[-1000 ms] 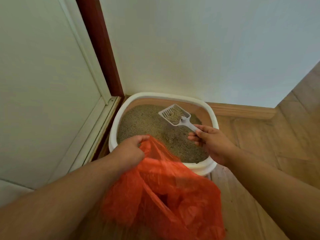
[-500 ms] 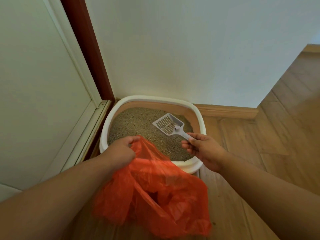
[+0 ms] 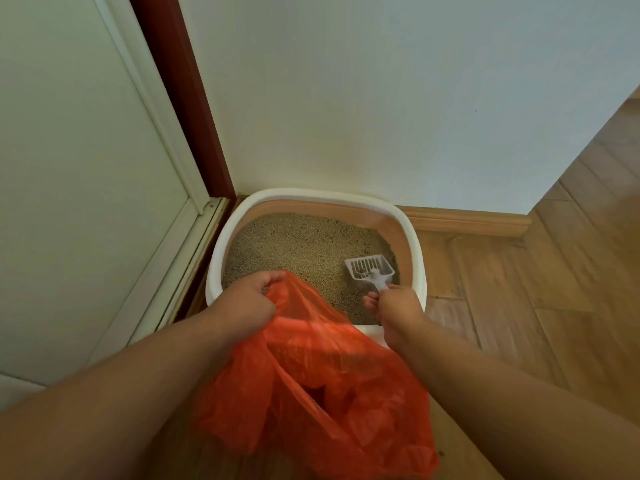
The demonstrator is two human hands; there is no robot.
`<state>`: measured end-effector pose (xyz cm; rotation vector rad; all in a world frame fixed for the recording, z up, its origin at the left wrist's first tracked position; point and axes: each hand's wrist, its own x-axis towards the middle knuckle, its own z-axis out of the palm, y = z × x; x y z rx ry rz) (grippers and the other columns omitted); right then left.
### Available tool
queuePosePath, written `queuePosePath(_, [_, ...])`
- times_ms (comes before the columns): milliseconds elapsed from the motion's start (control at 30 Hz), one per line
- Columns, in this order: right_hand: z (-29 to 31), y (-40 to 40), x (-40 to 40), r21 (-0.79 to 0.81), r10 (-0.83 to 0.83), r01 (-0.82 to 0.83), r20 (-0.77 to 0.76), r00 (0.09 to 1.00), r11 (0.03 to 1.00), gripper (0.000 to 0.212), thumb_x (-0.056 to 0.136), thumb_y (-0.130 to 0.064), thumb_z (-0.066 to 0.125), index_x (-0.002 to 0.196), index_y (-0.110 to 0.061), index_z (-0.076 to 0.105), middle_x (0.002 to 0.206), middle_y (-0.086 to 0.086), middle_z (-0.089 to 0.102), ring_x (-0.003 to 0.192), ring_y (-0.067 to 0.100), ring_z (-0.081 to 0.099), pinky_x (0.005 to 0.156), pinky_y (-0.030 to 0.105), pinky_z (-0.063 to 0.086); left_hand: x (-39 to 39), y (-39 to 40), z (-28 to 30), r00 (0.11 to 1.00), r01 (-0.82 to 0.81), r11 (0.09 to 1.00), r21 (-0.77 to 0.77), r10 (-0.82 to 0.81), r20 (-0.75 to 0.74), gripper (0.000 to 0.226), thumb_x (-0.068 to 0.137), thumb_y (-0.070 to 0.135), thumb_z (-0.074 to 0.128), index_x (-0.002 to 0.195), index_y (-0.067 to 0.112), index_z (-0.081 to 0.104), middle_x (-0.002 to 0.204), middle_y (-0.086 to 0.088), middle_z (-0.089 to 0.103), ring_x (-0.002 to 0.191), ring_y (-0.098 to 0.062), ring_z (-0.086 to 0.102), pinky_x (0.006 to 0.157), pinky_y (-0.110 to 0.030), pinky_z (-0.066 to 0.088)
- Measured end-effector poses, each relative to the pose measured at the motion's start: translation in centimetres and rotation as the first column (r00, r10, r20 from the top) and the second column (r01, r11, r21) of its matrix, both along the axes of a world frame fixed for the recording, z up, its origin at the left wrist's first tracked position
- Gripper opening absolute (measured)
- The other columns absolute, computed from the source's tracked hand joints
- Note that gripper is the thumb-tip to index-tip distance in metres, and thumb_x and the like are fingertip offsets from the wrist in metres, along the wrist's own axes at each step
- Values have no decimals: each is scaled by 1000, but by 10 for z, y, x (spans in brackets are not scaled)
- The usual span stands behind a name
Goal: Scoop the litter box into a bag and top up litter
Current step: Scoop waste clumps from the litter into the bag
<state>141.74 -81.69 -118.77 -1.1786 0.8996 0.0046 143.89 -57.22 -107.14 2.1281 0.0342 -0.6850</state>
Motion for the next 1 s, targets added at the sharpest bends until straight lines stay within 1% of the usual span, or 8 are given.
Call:
queuePosePath(67, [3,3,11,0,-3,3,-44,999,1000,39,102,2,41,140,5,49,87,8,59,75,18,60,69,24,55,2,-1,-2,1000,-2,1000,0,2,2,75,86,-14,50,143,35,55,106,6,67,71,-14,73,48,-23,52])
queuePosePath(133, [2,3,26,27,-61,64,-92,994,998,35,107,-8,41,140,-8,52,94,10,62,65,16,56,42,16,45,5,-1,-6,1000,3,1000,2,-3,4,76,86,-14,50,143,36,55,105,6,69,67,-13,74,51,-26,55])
queuePosePath(200, [-1,0,41,60,-146,155,-129,981,986,31,108,-12,43,136,-12,55,95,11,64,57,16,55,33,18,42,7,-2,-9,1000,10,1000,-3,-10,-8,76,85,-13,51,141,38,56,106,4,71,69,-17,75,56,-31,59])
queuePosePath(333, [-6,-12,65,52,-178,186,-127,976,981,42,106,-3,37,142,-16,53,89,14,63,49,16,61,60,25,51,11,-1,-12,1000,14,1000,1,-14,-9,76,85,-12,52,139,41,57,106,3,71,68,-18,76,56,-31,59])
queuePosePath(500, [-8,-16,85,37,-206,209,-61,977,977,34,106,-5,44,134,-12,60,99,18,69,49,12,52,49,22,43,9,1,-13,1000,21,1000,3,-21,-10,78,83,-14,51,140,39,56,110,8,68,79,-17,76,69,-40,65])
queuePosePath(633, [-18,-10,86,103,-199,201,-36,979,974,39,104,4,35,139,0,53,82,12,62,61,12,56,40,16,46,7,3,-11,999,32,999,7,-32,5,76,85,-13,52,143,36,54,108,11,66,82,-13,74,67,-29,62])
queuePosePath(833, [-19,-18,73,185,-210,201,30,977,962,33,104,7,39,135,6,51,86,17,60,71,17,61,59,21,55,0,6,-2,1000,30,1000,-4,-30,1,74,86,-13,52,145,32,54,103,12,65,63,1,68,51,-15,49])
queuePosePath(1000, [-20,-21,59,63,-156,155,14,988,986,34,102,4,41,133,11,51,90,16,65,75,22,69,67,29,60,-2,8,4,1000,22,1000,4,-22,-5,73,88,-12,51,144,35,54,102,14,65,60,0,67,49,-16,48])
